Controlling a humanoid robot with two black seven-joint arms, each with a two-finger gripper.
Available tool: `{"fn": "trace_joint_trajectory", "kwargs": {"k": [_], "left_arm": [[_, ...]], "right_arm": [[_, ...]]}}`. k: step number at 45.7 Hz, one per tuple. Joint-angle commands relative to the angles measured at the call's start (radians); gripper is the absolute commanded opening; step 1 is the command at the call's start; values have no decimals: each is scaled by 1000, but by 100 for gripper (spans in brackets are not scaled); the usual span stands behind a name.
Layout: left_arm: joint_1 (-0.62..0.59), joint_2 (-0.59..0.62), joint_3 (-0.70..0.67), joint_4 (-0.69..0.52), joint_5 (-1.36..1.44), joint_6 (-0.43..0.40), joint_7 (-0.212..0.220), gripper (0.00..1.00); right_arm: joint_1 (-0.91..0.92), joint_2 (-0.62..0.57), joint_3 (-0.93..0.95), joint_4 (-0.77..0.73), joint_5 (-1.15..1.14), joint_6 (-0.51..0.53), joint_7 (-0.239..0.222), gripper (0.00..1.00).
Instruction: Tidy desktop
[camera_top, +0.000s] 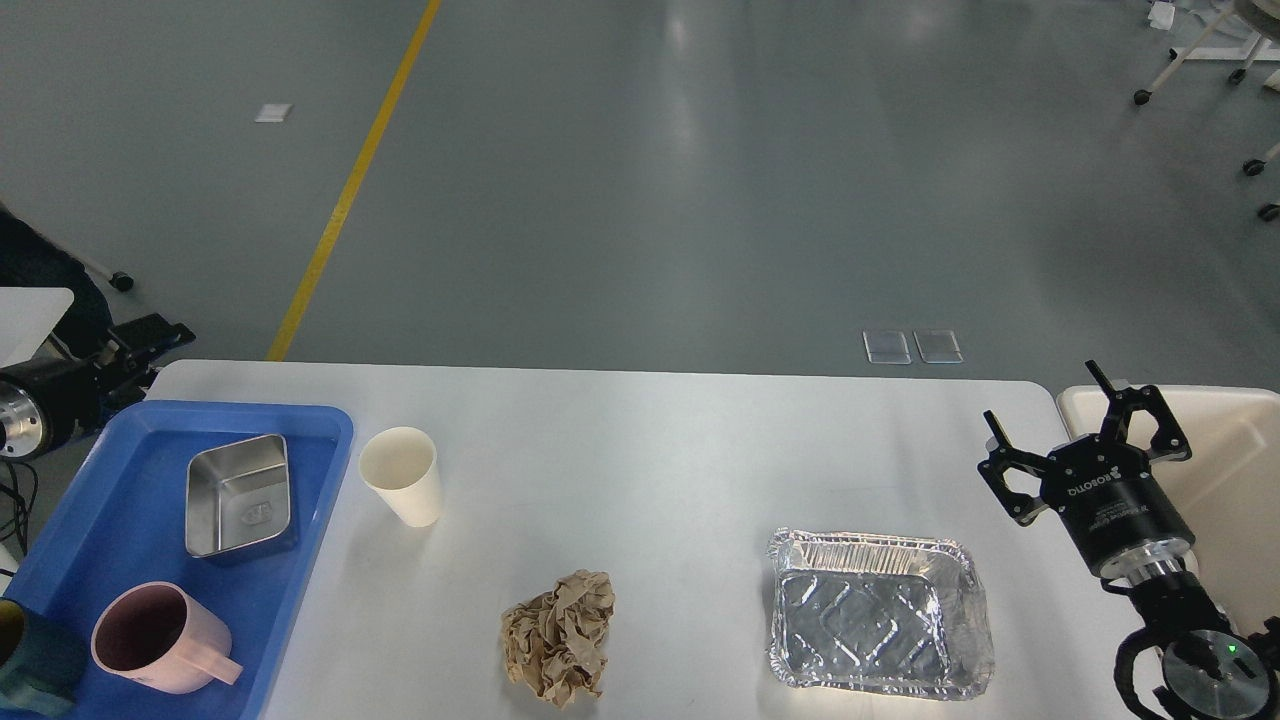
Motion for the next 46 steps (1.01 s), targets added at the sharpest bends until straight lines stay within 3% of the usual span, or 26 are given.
{"fn": "trace_joint_trajectory", "kwargs": {"k": [1, 13, 30, 38, 46], "left_arm": [[-31, 11, -49, -3, -162, -1, 0, 97], [-22, 2, -215, -75, -397, -28, 2, 97], [38, -138, -411, -102, -796, -19, 2, 97], [124, -200, -606, -116, -824, -51, 0, 97], [156, -234, -625, -105, -822, -14, 5, 97]], "right_arm": [[0, 0, 0, 0, 0, -2, 0, 100], [5, 3, -9, 0, 0, -2, 0, 100], [1, 3, -11, 1, -20, -5, -2, 100], [0, 3, -11, 1, -21, -5, -2, 100], [0, 0, -8, 0, -21, -5, -2, 100]]}}
